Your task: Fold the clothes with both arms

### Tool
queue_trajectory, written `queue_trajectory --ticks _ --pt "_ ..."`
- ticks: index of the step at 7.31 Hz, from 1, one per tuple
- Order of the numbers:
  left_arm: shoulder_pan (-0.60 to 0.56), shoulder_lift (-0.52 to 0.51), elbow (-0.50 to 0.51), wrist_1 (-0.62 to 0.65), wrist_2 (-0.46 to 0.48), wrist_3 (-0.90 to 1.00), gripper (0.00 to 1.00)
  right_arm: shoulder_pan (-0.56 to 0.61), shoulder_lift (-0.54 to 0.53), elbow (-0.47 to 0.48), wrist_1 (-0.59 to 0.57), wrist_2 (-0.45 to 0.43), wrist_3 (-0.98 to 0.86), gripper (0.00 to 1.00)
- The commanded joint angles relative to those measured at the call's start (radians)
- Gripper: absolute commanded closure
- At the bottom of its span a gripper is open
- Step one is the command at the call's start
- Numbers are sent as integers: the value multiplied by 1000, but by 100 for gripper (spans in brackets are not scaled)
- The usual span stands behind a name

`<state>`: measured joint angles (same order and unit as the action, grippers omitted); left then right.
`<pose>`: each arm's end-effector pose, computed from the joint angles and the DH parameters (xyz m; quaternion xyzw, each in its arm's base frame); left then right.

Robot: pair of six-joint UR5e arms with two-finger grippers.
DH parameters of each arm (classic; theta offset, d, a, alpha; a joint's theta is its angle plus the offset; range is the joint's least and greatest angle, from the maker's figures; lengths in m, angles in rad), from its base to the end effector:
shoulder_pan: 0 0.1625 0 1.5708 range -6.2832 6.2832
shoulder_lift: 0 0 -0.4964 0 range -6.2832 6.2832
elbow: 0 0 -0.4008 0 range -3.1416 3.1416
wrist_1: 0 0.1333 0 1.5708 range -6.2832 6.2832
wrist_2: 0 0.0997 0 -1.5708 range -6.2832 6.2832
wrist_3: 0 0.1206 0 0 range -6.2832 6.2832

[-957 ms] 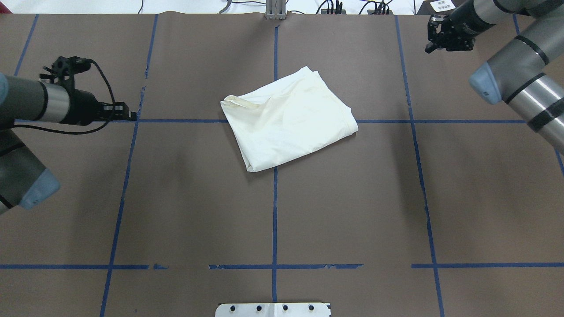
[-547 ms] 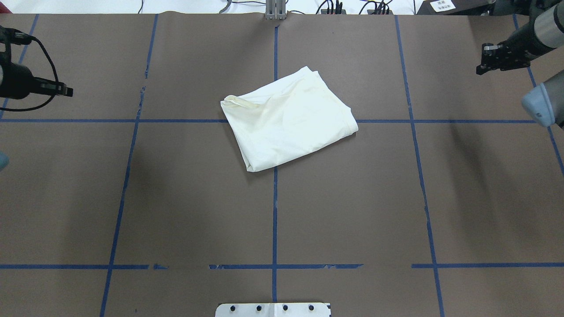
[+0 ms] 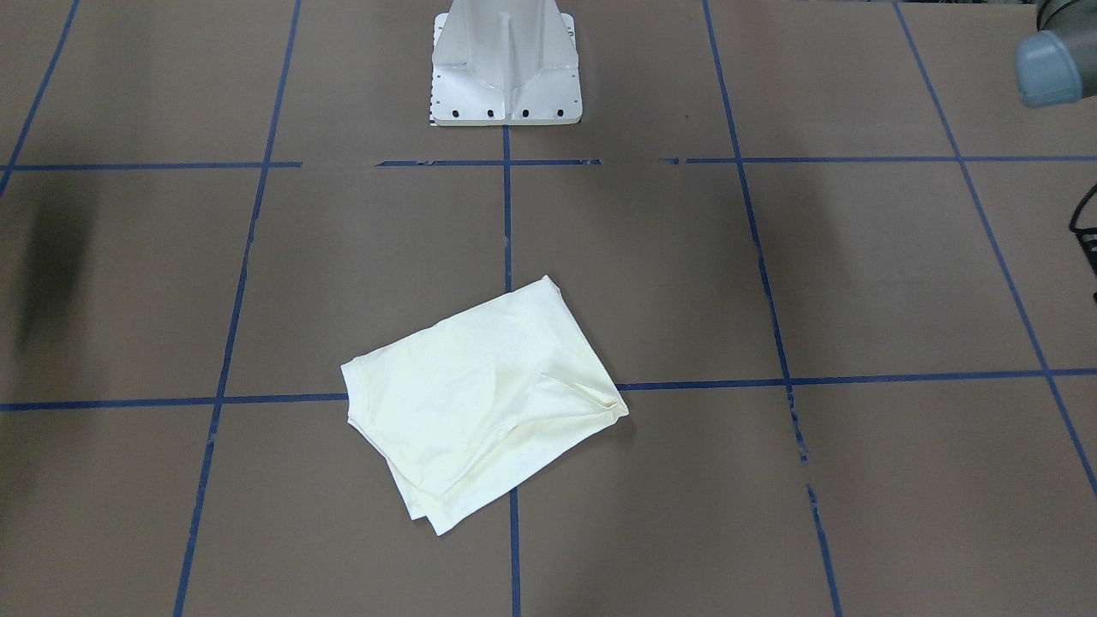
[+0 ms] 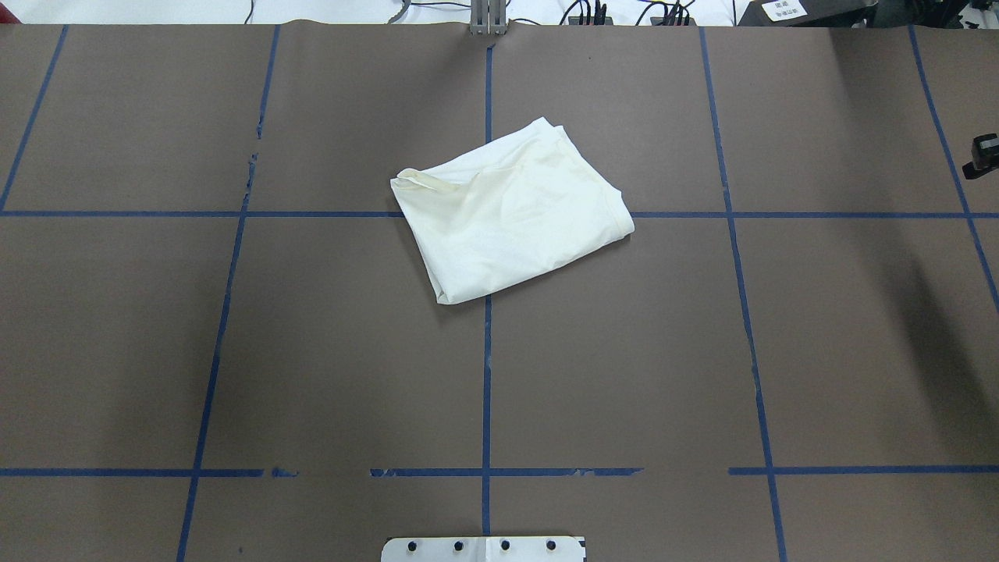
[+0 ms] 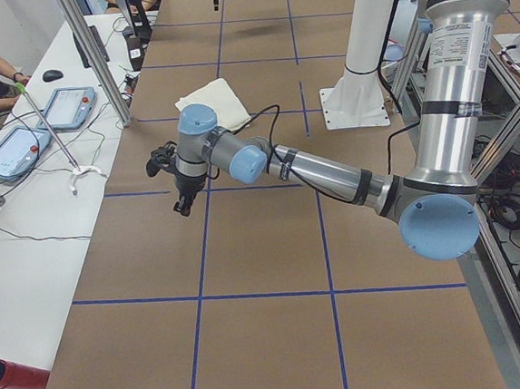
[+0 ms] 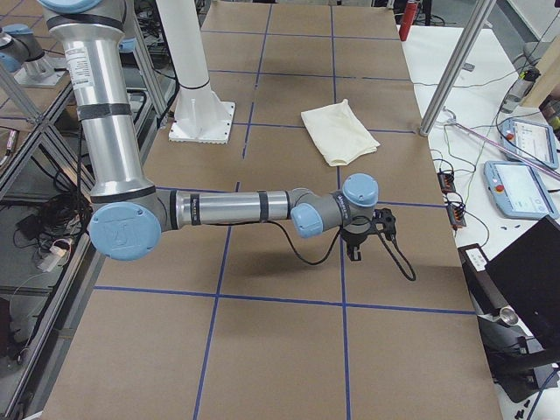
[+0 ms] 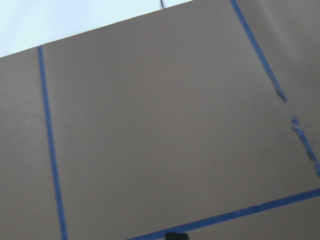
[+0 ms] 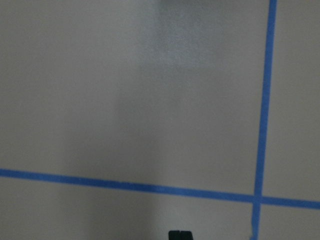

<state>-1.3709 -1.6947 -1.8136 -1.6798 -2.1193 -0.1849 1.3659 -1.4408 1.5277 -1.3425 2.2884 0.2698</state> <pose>0.0444 -0.5739 0.5572 0.1723 0.3017 0.0708 0.9350 -0.0665 -0.5853 0.6754 0.0613 -0.3716 -0.0251 0.9260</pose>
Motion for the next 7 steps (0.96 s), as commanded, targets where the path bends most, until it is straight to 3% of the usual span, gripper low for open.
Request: queue_trajectory --ticks 1,2,3,7 --pt "-89 74 -36 101 -176 85 57 48 -119 298 -318 -21 -106 67" --pt "-89 119 -49 95 -220 87 40 47 -195 351 -308 -15 -109 6" --pt "-91 144 -76 97 -220 102 0 47 -216 361 -307 0 -109 0" --pt "-158 260 -17 62 -211 232 0 47 -219 342 -308 62 -103 0"
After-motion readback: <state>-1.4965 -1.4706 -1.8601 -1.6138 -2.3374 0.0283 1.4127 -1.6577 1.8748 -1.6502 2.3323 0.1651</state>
